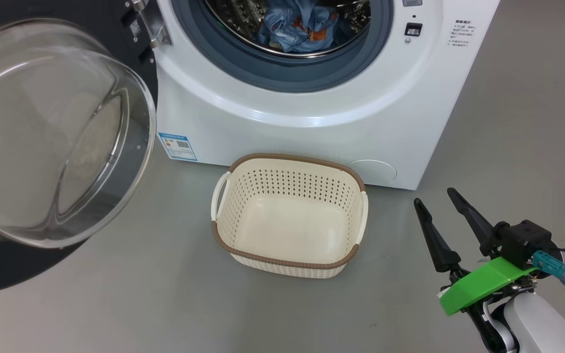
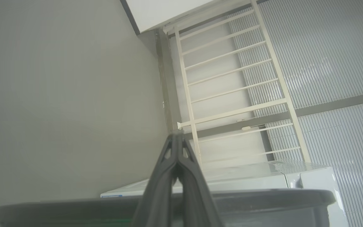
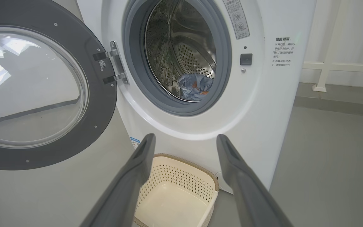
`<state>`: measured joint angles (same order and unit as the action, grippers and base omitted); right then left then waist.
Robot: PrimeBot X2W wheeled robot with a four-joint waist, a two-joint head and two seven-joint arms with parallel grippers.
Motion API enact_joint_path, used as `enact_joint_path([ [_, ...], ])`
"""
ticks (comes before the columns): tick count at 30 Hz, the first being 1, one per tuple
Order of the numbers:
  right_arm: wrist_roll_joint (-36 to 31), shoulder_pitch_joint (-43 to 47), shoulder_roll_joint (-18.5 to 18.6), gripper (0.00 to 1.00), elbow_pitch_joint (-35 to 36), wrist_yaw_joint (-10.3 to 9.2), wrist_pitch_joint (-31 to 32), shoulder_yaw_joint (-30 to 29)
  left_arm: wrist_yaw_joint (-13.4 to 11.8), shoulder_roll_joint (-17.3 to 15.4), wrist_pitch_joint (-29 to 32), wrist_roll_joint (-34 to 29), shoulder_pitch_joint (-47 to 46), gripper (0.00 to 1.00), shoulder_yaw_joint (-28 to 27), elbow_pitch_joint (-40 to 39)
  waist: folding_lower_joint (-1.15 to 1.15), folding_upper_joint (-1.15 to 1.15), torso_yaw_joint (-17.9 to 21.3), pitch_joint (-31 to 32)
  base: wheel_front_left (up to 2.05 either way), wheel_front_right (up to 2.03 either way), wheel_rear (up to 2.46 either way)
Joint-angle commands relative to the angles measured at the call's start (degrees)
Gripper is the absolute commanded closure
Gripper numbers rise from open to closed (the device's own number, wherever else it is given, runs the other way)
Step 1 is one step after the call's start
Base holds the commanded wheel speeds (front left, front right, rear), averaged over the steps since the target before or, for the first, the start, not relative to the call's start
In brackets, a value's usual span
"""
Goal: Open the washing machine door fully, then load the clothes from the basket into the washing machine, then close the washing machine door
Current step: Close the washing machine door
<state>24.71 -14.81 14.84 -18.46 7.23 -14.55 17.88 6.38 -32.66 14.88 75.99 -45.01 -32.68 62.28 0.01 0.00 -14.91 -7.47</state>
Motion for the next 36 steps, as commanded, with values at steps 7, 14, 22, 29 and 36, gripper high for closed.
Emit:
enact_joint_path([
  [7,-0.63,-1.10,0.24,0.00,1.14,0.25,-0.45,0.23,0.85,-4.39,7.79,0.59,-2.01,1.00,1.64,1.82,-0.01,0.00,-0.62,0.14,0.00,0.00,0.00],
  [14,-0.55,-0.63,-0.73,0.00,0.79,0.25,-0.45,0.13,1.02,-3.78,16.24,-0.14,-1.89,1.00,4.92,2.29,-0.01,0.00,-1.59,1.20,0.00,0.00,0.00],
  [22,0.04,0.51,-1.75,0.00,0.57,0.25,-0.45,0.07,1.09,-1.09,29.45,1.07,2.01,1.00,8.83,-5.90,-0.01,0.00,-1.72,4.06,0.00,0.00,0.00],
  [29,0.41,2.50,-2.60,0.00,0.33,0.25,-0.45,-0.22,0.96,1.54,37.72,3.12,7.65,1.00,10.37,-14.19,-0.01,0.00,-1.85,6.90,0.00,0.00,0.00],
  [36,0.74,3.52,-3.66,0.00,0.36,0.25,-0.45,-0.03,-2.47,5.69,44.32,5.17,11.88,1.00,12.06,-24.48,-0.01,0.00,-1.15,9.16,0.00,0.00,0.00],
])
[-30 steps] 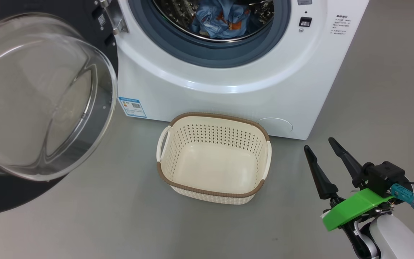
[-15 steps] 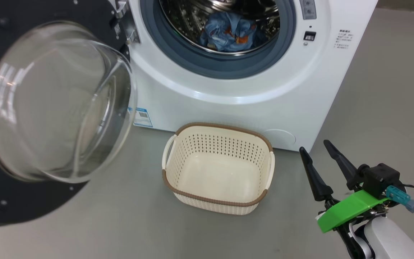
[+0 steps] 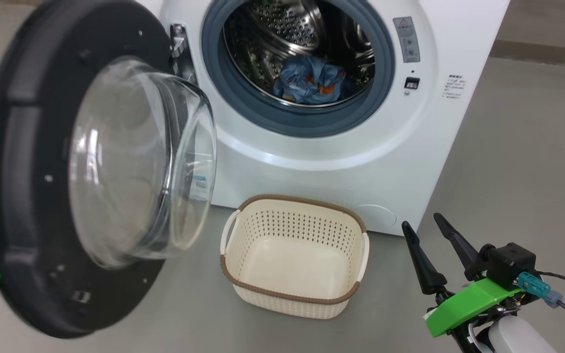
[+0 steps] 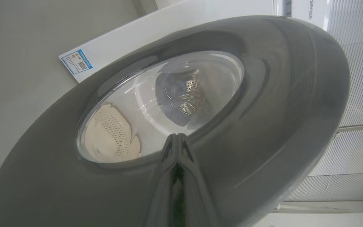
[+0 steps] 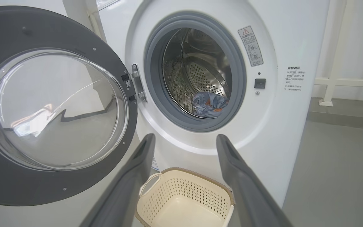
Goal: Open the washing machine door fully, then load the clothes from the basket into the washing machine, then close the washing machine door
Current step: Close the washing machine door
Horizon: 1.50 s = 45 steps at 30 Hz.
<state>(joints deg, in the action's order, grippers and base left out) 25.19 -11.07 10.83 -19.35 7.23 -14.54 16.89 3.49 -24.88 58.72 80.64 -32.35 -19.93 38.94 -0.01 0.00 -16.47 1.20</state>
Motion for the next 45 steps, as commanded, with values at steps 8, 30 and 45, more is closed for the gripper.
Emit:
enact_joint_path([
  [8,0.40,0.42,0.15,0.00,1.60,0.25,-0.46,0.48,-7.90,4.44,5.80,4.77,5.26,1.00,-0.35,-16.74,0.01,0.00,3.54,1.39,0.00,0.00,0.00],
  [30,-0.30,-0.11,-1.36,0.00,2.37,0.25,-0.46,-1.30,-17.72,16.52,-3.10,1.42,8.07,1.00,2.66,-34.12,0.01,0.00,20.36,-0.99,0.00,0.00,0.00],
  [45,-0.42,-0.86,-0.89,0.00,2.56,0.25,-0.46,-1.46,-16.53,18.61,-10.81,-1.41,5.50,1.00,1.65,-32.27,0.01,0.00,27.41,-2.06,0.00,0.00,0.00],
])
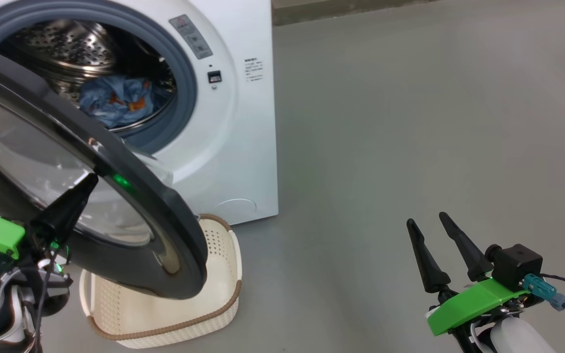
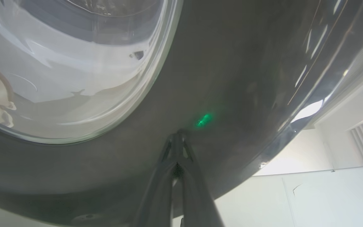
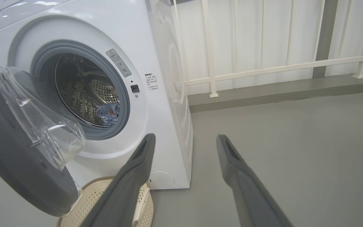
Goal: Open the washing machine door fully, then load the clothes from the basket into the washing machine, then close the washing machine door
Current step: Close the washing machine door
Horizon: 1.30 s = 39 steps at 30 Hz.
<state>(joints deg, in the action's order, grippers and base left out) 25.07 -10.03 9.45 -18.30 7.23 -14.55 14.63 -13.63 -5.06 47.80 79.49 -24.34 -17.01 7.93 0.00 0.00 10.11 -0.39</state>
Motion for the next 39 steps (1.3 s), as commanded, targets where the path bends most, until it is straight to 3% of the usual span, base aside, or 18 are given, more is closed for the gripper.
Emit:
enact_joint_path([
  [1,-0.26,-1.90,0.55,0.00,1.50,0.25,-0.45,0.76,0.72,-1.14,-0.18,-0.35,-2.64,1.00,-1.29,-1.13,0.00,0.00,0.91,-0.48,0.00,0.00,0.00],
  [21,-0.46,-1.69,0.46,0.00,1.30,0.25,-0.45,0.14,3.60,-1.69,-2.15,-2.44,-2.68,1.00,-0.44,-1.17,0.00,0.00,-4.32,0.18,0.00,0.00,0.00],
  [22,-0.47,-1.64,0.45,0.00,1.30,0.25,-0.45,0.11,3.66,-1.82,-2.62,-3.07,-2.31,0.91,-0.34,-1.60,0.00,0.00,-4.59,0.23,0.00,0.00,0.00],
  [24,-0.51,-1.56,0.43,0.00,1.35,0.25,-0.45,0.05,4.12,-2.24,-3.80,-4.53,-1.64,0.51,-0.22,-2.68,0.00,0.00,-5.05,0.26,0.00,0.00,0.00],
  [25,-0.53,-1.53,0.42,0.00,1.38,0.25,-0.45,0.00,4.60,-2.52,-4.43,-5.36,-1.23,0.00,-0.09,-3.30,0.00,0.00,-5.24,0.25,0.00,0.00,0.00],
  [32,-0.57,-1.32,0.36,0.00,1.64,0.25,-0.45,-0.31,11.11,-5.59,-11.37,-15.10,4.02,0.00,2.09,-6.74,0.00,0.00,-6.07,-0.01,0.00,0.00,0.00],
  [39,-0.51,-1.09,0.40,0.00,1.77,0.25,-0.45,-0.09,16.03,-5.66,-18.83,-21.04,8.44,0.00,2.71,-6.07,0.00,0.00,-5.85,0.06,0.00,0.00,0.00],
])
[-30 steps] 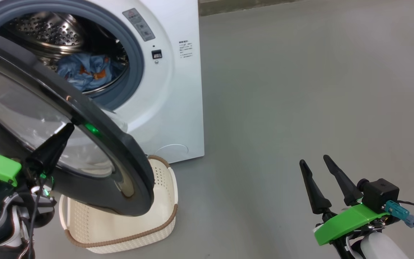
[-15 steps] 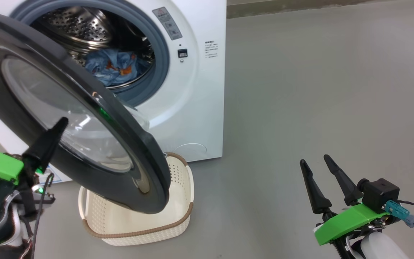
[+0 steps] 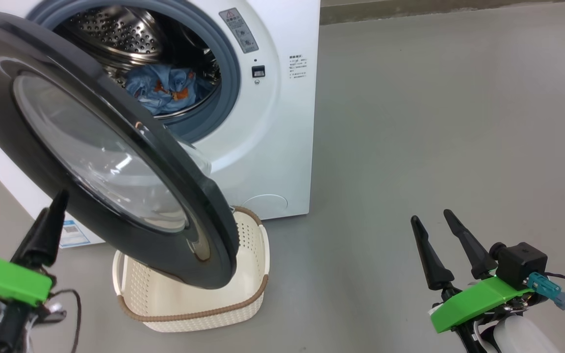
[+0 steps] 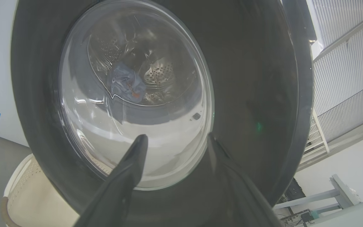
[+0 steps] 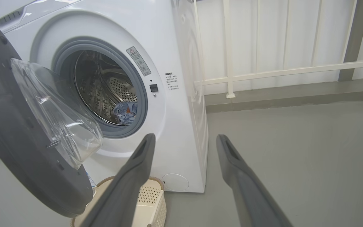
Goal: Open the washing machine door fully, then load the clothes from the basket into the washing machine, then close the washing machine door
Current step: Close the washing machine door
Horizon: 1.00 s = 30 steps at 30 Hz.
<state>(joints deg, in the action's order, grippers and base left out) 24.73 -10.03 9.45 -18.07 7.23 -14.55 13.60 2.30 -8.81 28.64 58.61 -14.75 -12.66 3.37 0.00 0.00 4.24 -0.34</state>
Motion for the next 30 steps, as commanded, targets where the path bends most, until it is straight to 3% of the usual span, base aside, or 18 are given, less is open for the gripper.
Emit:
enact_joint_path([
  [1,-0.12,-1.08,0.47,0.00,1.54,0.25,-0.45,1.01,0.72,-1.96,-1.01,-1.17,-0.54,0.00,-1.58,-1.31,0.00,0.00,0.09,0.03,0.00,0.00,0.00],
  [12,0.18,-1.23,1.08,0.00,1.44,0.25,-0.45,1.28,4.64,-2.19,-17.46,-12.11,6.33,0.00,1.64,0.88,0.00,0.00,0.92,0.14,0.00,0.00,0.00],
  [25,0.11,-1.24,1.48,0.00,1.55,0.25,-0.45,1.26,5.11,-4.60,-35.64,-26.14,12.36,0.00,9.27,4.22,0.00,0.00,0.79,0.21,0.00,0.00,0.00],
  [30,0.11,-1.15,1.74,0.00,1.71,0.25,-0.45,0.98,4.62,-3.09,-39.90,-27.40,12.93,0.00,9.73,6.30,0.00,0.00,0.50,0.01,0.00,0.00,0.00],
])
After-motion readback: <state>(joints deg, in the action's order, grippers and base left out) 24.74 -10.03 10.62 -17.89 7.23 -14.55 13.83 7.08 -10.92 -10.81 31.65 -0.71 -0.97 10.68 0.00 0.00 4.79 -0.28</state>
